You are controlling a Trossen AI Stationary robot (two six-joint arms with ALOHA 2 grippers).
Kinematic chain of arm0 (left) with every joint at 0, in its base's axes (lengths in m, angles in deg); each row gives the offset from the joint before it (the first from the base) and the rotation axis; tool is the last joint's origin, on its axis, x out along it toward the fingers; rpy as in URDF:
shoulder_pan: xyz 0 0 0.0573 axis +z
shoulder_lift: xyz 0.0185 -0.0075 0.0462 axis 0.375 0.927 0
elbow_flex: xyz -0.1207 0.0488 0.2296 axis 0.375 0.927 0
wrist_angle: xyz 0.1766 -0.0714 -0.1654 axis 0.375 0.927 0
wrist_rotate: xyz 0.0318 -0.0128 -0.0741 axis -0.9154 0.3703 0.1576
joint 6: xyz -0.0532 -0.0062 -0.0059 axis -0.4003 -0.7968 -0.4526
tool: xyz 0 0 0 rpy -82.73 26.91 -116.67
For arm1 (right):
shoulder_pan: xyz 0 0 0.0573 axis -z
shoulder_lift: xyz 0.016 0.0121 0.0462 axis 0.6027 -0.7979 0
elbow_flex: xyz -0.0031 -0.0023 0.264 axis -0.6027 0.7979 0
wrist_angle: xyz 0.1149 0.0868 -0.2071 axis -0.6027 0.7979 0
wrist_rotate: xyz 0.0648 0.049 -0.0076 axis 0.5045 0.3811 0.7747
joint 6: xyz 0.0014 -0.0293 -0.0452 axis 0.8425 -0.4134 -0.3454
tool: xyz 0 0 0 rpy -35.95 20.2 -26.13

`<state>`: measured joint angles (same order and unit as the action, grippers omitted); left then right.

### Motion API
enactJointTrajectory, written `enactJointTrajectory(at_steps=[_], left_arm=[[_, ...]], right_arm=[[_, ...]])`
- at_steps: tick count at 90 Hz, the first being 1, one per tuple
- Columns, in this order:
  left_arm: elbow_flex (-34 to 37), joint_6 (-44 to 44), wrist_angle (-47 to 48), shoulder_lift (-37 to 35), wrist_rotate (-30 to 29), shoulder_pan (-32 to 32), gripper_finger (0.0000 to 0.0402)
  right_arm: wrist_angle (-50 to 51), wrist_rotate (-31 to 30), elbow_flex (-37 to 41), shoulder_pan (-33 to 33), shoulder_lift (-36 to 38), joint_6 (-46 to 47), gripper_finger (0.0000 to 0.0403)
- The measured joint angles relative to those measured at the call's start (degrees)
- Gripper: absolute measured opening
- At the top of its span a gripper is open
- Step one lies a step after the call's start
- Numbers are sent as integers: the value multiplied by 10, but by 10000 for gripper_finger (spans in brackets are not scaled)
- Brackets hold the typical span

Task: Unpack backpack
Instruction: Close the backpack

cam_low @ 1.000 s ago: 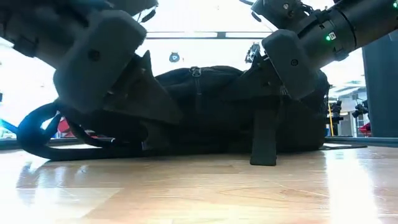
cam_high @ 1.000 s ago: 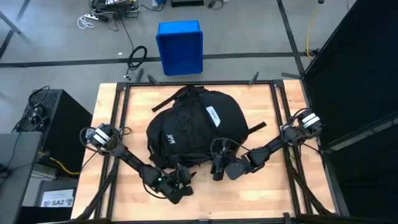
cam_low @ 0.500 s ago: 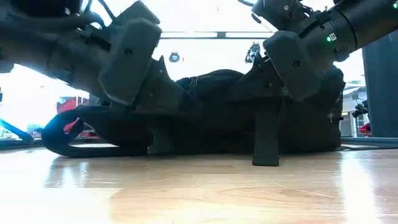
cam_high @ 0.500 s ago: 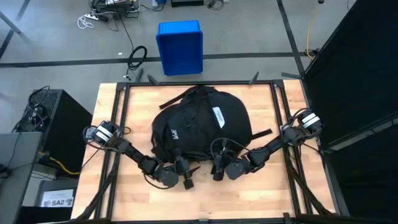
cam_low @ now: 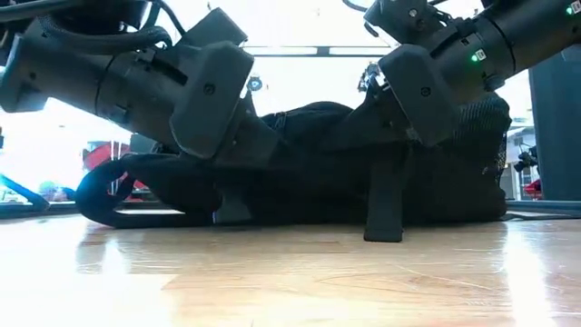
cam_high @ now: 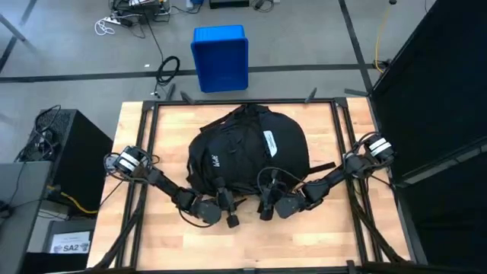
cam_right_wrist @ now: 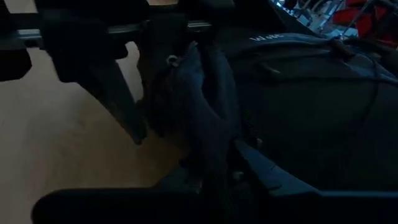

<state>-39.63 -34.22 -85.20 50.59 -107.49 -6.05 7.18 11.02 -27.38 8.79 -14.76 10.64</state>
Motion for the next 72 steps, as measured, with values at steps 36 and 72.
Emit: enactJointTrajectory(at_steps=[36, 72], left_arm=[[-2, -3, 144, -36, 57, -46, 1], [-1, -236, 569, -212, -51, -196, 0]], right_arm=[[38, 4, -2, -13, 0, 30, 27], [177, -6, -3, -55, 2, 143, 27]])
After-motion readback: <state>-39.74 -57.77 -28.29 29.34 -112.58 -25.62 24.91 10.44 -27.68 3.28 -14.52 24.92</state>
